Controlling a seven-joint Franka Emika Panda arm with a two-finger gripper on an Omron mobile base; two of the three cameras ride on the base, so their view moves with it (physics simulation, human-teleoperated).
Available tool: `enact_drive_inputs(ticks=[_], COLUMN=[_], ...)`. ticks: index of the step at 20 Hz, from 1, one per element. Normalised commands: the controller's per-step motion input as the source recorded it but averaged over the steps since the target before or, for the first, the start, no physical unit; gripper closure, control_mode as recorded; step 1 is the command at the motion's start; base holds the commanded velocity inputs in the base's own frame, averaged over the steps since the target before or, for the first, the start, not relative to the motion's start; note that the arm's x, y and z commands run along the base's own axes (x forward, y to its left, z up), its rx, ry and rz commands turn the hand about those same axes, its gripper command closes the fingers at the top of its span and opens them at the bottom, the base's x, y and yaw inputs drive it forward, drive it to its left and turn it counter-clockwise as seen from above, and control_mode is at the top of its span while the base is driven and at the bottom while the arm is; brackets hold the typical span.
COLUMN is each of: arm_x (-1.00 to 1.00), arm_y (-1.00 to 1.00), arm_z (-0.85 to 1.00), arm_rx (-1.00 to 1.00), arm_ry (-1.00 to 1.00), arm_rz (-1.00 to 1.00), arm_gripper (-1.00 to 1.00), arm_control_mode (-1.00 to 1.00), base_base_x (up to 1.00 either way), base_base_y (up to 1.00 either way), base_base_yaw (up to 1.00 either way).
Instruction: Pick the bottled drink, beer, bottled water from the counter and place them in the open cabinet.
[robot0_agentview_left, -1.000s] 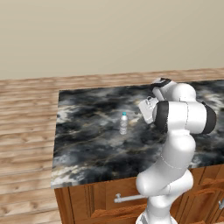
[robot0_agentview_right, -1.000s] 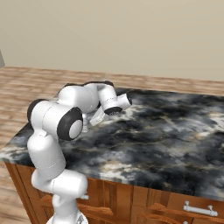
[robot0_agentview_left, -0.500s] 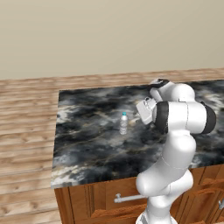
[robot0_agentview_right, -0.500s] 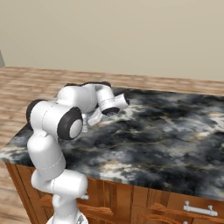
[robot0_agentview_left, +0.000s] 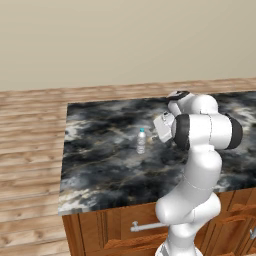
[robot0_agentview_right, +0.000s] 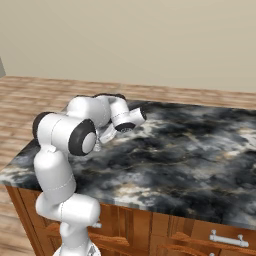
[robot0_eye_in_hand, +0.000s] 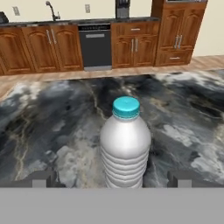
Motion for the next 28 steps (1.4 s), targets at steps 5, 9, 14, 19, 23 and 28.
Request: enact_drive_inputs(ticks=[5, 9, 14, 19, 23, 28], arm_x=[0.24, 0.17, 0.00, -0.15, -0.13, 0.00], arm_y=[0.00, 0.00, 0.01, 0.18, 0.21, 0.14], arm_z=[0.00, 0.00, -0.03, -0.10, -0.20, -0.15], arm_rx=[0.00, 0.00, 0.00, 0.00, 0.00, 0.00], arm_ry=[0.03, 0.07, 0.08, 0.05, 0.00, 0.00], arm_rz=[0.00, 0.00, 0.00, 0.00, 0.00, 0.00], arm_gripper=[-1.00, -1.00, -1.00, -1.00, -1.00, -1.00], arm_control_mode=[-1.00, -1.00, -1.00, -1.00, -1.00, -1.00], base_base_x=[0.00, 0.00, 0.00, 0.00, 0.00, 0.00], base_base_y=[0.00, 0.00, 0.00, 0.00, 0.00, 0.00], base_base_yaw=[0.00, 0.00, 0.00, 0.00, 0.00, 0.00])
